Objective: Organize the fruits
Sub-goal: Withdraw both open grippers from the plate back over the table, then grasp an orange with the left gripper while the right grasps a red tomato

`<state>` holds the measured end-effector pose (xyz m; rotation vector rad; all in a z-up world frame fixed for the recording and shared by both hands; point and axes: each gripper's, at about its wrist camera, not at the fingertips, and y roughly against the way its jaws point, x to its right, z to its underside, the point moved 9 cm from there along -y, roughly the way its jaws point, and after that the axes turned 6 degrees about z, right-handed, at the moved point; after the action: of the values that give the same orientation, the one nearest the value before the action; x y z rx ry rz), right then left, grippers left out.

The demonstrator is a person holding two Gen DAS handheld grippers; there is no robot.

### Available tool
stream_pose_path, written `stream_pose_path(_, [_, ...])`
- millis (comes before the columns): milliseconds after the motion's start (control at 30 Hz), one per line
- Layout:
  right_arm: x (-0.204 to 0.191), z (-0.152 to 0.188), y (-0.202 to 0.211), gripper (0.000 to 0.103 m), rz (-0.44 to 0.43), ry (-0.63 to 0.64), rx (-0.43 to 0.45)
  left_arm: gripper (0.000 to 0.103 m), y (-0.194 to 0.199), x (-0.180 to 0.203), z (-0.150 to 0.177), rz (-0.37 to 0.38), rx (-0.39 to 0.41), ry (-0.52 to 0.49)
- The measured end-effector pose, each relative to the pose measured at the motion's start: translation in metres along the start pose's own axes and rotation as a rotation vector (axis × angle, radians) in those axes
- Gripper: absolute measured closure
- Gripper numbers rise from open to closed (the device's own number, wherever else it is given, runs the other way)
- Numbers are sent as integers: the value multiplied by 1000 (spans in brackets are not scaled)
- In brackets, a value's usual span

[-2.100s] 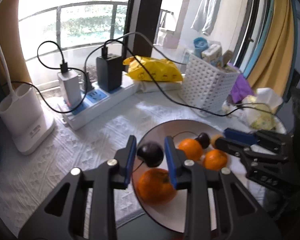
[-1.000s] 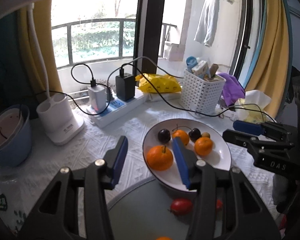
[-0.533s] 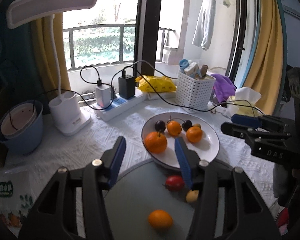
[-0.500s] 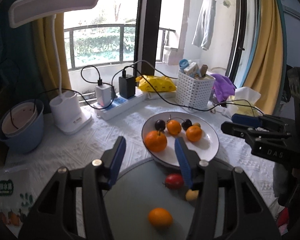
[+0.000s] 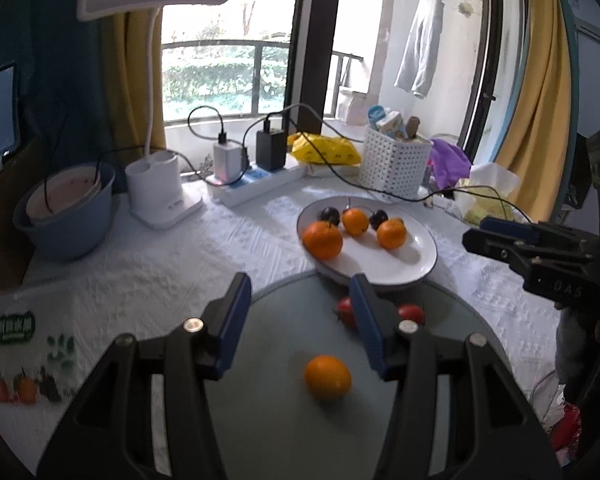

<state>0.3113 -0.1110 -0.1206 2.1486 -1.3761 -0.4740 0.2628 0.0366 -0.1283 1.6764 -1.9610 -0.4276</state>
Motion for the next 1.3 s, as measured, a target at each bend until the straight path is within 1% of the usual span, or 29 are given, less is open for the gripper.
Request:
stream_pose_path(133, [-6,8,3,58,-14,-1,-5,50,6,-1,11,-8,-11,10])
stream_pose_path(400, [-13,24,9,58,-47,-9,-13,50,4,-4,39,-20,-75,33])
stream_pose_path(667, [-17,55,-9,58,-83,-23,-79,50,-11,6,60,-20,-141,33])
stream_pose_path(933, [-13,71,-28,58,-111,-30,-138,50,-31,20,64,0,-200,18])
stream_pose_path(1133, [-22,75,-37,58,-141,3,-168,50,-43,18,70,-10,-238,42])
stream_pose_path(1300, [-26,73,-43,58,-157,14,-180,50,-48,21,73,10,-255,38])
